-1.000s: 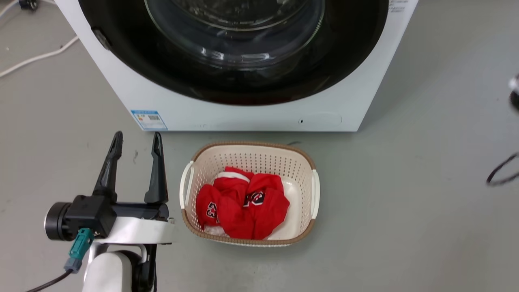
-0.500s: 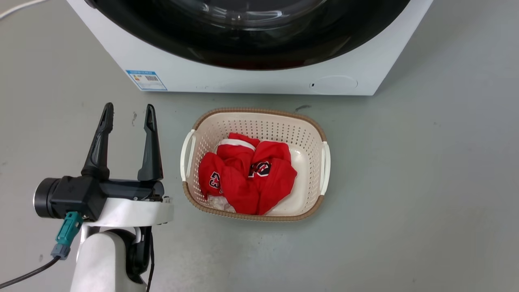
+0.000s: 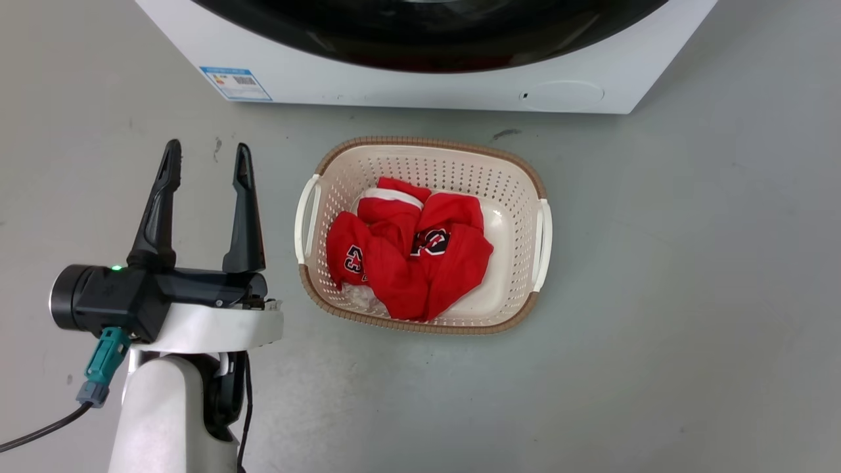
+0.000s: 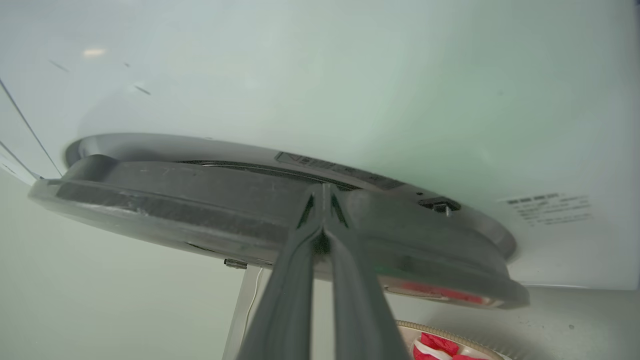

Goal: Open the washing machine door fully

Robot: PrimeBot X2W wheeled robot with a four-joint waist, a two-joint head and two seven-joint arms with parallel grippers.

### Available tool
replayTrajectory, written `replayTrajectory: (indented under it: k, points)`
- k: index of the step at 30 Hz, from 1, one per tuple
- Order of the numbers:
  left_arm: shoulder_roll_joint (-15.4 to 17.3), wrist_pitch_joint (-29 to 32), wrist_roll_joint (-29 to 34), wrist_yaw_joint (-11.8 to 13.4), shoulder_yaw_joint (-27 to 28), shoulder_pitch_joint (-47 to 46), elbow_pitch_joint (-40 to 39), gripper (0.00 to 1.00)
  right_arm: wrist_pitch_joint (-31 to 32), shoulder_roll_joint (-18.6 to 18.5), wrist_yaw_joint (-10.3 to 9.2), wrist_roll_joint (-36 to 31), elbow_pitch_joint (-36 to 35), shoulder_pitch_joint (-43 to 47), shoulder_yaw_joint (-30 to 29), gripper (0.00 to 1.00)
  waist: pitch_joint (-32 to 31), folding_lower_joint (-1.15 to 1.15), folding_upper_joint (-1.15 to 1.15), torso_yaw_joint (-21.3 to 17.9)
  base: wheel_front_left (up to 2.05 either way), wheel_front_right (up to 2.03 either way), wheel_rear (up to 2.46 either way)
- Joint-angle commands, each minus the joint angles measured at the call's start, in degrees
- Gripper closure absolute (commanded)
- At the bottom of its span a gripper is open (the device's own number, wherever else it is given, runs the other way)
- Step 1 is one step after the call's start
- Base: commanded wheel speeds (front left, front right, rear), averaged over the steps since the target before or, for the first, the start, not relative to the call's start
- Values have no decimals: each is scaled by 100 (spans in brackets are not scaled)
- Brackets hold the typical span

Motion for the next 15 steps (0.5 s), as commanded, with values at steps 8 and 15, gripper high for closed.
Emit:
replayTrajectory:
  k: [8, 15]
  points:
    - [6, -14, -8, -17, -101, -167, 11, 0, 296, 276, 1, -24, 370, -323, -173, 100, 172, -1, 0, 68, 0, 0, 0]
    - [6, -14, -40, -7, -109, -170, 69, 0, 804, 290, 7, 144, 262, -150, -348, 100, 94, -1, 0, 49, 0, 0, 0]
